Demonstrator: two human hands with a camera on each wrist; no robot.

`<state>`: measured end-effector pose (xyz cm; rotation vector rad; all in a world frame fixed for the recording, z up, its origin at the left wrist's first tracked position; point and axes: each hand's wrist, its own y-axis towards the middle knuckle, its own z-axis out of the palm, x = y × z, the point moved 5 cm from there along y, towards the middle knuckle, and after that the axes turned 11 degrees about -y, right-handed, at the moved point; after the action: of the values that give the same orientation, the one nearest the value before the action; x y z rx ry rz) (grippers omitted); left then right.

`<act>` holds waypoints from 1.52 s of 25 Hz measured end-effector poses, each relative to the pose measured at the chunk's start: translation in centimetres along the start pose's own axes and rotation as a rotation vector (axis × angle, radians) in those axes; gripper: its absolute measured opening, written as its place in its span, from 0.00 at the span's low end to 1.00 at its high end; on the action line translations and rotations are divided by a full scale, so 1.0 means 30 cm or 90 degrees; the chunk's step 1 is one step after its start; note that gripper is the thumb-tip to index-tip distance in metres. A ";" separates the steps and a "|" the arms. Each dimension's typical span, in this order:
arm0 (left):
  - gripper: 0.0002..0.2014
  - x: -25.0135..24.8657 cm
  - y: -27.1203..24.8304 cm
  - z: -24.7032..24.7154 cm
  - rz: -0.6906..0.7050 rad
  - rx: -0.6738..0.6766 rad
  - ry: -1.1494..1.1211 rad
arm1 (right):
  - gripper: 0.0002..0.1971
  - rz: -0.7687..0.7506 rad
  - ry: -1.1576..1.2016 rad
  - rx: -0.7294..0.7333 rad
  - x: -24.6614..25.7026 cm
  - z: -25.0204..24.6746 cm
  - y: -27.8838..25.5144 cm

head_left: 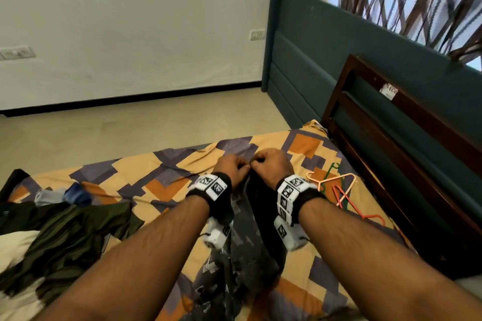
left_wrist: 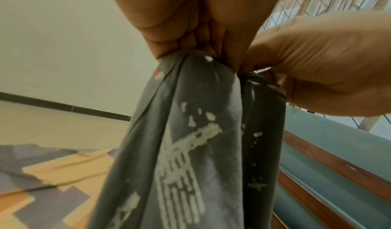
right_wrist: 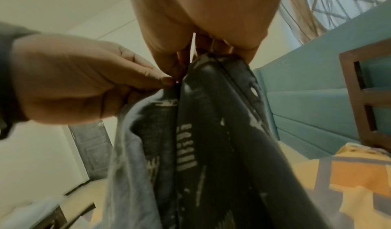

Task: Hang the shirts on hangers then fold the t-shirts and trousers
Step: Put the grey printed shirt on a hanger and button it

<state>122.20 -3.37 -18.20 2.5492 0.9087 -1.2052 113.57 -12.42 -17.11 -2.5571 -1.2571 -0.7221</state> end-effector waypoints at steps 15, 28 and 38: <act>0.09 0.264 0.022 -0.054 -0.157 0.008 0.162 | 0.12 -0.169 -0.325 0.218 -0.066 0.038 0.025; 0.10 0.226 0.022 -0.071 -0.092 0.114 0.102 | 0.14 0.010 -0.125 0.281 -0.368 -0.054 0.024; 0.10 0.164 -0.010 -0.153 -0.030 -0.002 0.192 | 0.08 -0.031 -0.134 0.354 -0.347 -0.102 0.067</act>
<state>127.35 0.93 -18.84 2.7698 1.0326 -0.8404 108.74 -21.98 -19.69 -2.1814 -1.3508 -0.0796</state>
